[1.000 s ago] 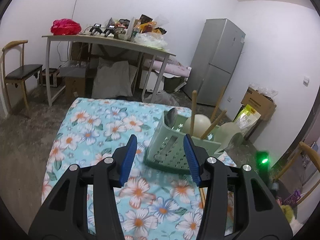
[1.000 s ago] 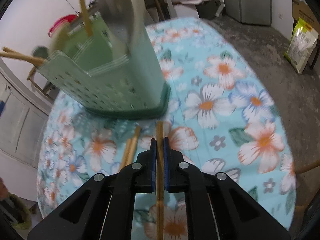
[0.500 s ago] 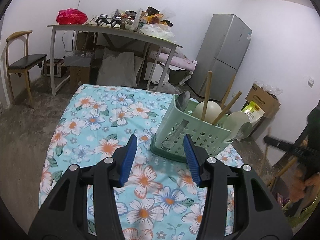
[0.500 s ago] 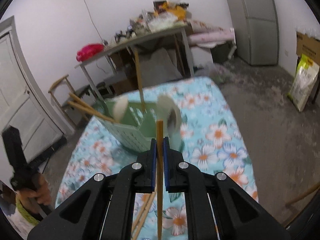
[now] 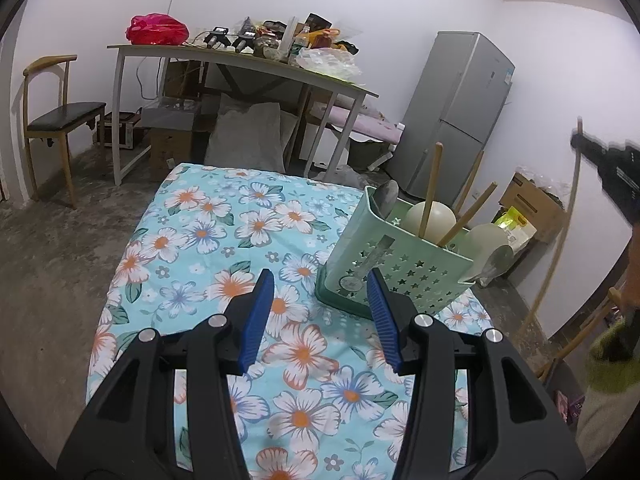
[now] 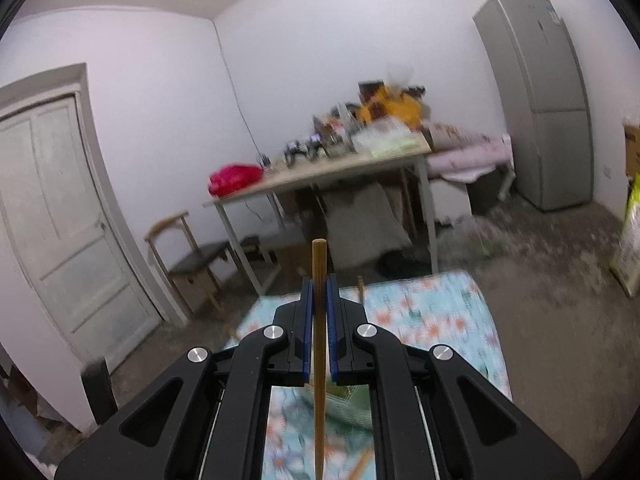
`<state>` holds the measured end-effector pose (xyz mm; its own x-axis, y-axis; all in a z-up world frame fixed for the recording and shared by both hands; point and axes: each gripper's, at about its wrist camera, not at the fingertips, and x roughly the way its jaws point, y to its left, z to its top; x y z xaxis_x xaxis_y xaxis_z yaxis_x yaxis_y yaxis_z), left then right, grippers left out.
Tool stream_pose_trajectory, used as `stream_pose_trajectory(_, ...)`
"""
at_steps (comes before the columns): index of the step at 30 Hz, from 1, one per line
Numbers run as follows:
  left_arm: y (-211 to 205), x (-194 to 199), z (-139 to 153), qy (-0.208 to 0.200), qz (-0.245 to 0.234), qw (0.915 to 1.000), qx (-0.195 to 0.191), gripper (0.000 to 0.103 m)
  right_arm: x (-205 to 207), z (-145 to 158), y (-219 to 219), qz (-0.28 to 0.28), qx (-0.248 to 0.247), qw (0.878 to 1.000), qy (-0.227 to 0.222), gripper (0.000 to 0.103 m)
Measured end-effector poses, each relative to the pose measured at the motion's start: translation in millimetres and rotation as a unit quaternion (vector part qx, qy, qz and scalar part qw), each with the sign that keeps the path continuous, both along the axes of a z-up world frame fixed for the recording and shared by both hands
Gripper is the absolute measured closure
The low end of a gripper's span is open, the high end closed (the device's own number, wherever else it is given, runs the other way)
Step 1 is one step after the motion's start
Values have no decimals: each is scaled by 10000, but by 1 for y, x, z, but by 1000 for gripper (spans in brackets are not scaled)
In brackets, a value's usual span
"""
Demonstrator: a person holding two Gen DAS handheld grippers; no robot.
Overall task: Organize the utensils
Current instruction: 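Carry the chopstick over the caddy and drop it in with the right tool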
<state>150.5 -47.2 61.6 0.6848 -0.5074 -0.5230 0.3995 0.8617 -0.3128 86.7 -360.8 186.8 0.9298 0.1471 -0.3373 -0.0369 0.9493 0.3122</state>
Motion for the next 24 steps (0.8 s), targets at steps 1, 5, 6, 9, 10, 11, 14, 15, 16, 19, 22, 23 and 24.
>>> stream_pose_trajectory(1, 0, 0, 0, -7, -4, 10000, -5, 57, 6, 6, 0, 54, 12, 9999, -101, 96)
stream_pose_trajectory(5, 1, -1, 1, -34, 10, 10000, -2, 57, 27, 17, 2, 25, -103, 9997, -197, 96)
stream_pose_trajectory(6, 1, -1, 1, -39, 21, 10000, -1, 57, 34, 18, 3, 45, -107, 9997, -199, 96)
stream_pose_trajectory(9, 3, -2, 2, -49, 51, 10000, 16, 57, 47, 17, 4, -32, -178, 9997, -193, 96)
stream_pose_trajectory(10, 4, -2, 2, -54, 62, 10000, 21, 57, 51, 17, 4, -46, -183, 9996, -193, 96)
stream_pose_trajectory(11, 4, -3, 3, -58, 74, 10000, 27, 57, 55, 16, 3, -68, -156, 9997, -197, 96)
stream_pose_trajectory(14, 6, -3, 4, -67, 112, 9999, 40, 57, 64, 16, 2, -167, -150, 9994, -260, 96)
stream_pose_trajectory(15, 6, -3, 4, -65, 125, 9999, 41, 57, 67, 16, 2, -199, -160, 9993, -283, 96)
stream_pose_trajectory(16, 7, -3, 4, -64, 132, 9999, 40, 57, 71, 16, 2, -244, -174, 9991, -311, 96)
stream_pose_trajectory(19, 7, -4, 4, -66, 137, 9999, 49, 57, 81, 13, 3, -410, -308, 9980, -360, 96)
stream_pose_trajectory(22, 8, -3, 4, -65, 130, 9999, 48, 57, 90, 4, 4, -533, -384, 9971, -371, 96)
stream_pose_trajectory(23, 8, -4, 4, -66, 137, 9999, 53, 57, 92, 2, 5, -573, -415, 9968, -384, 96)
stream_pose_trajectory(24, 9, -3, 5, -65, 140, 9999, 56, 57, 95, -2, 6, -617, -442, 9964, -390, 96)
